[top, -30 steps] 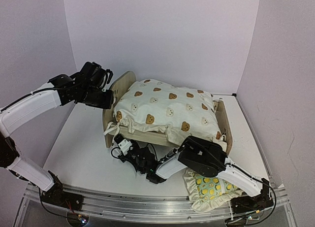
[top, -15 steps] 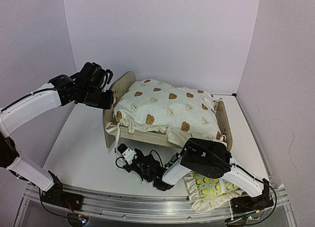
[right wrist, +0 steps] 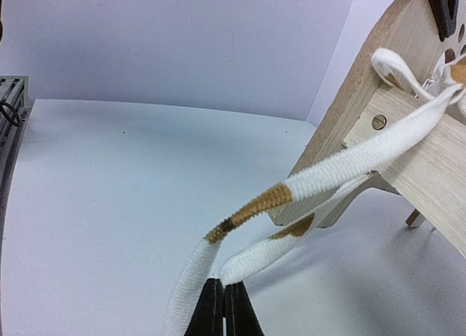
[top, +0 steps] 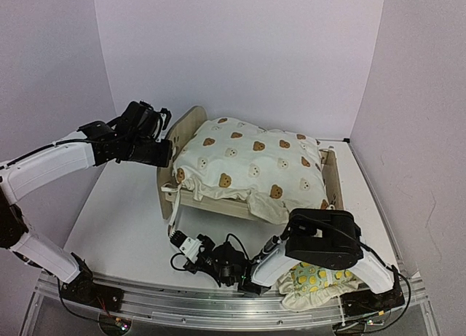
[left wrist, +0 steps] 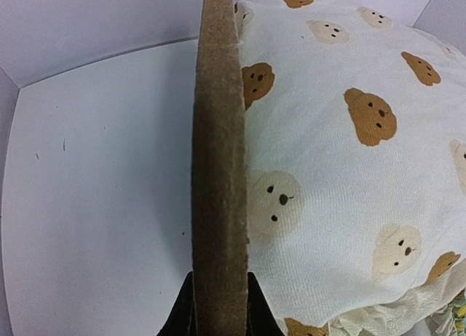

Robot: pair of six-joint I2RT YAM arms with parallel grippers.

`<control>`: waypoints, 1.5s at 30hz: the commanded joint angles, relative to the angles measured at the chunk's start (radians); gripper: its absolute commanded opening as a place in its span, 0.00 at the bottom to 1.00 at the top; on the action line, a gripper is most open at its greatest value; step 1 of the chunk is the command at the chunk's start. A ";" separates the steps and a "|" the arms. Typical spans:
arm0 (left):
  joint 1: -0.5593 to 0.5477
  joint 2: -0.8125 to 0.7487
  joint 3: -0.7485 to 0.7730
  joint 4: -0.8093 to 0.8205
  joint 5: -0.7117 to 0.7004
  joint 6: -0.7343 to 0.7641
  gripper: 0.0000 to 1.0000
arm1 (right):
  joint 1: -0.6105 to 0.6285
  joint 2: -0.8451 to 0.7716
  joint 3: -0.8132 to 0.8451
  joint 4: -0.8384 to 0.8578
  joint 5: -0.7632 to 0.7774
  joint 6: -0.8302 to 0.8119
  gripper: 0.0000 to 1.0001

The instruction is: Set up the pet bed

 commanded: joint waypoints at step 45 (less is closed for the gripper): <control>-0.015 -0.034 -0.318 0.418 0.006 -0.053 0.06 | 0.146 -0.235 -0.341 0.012 -0.072 0.165 0.00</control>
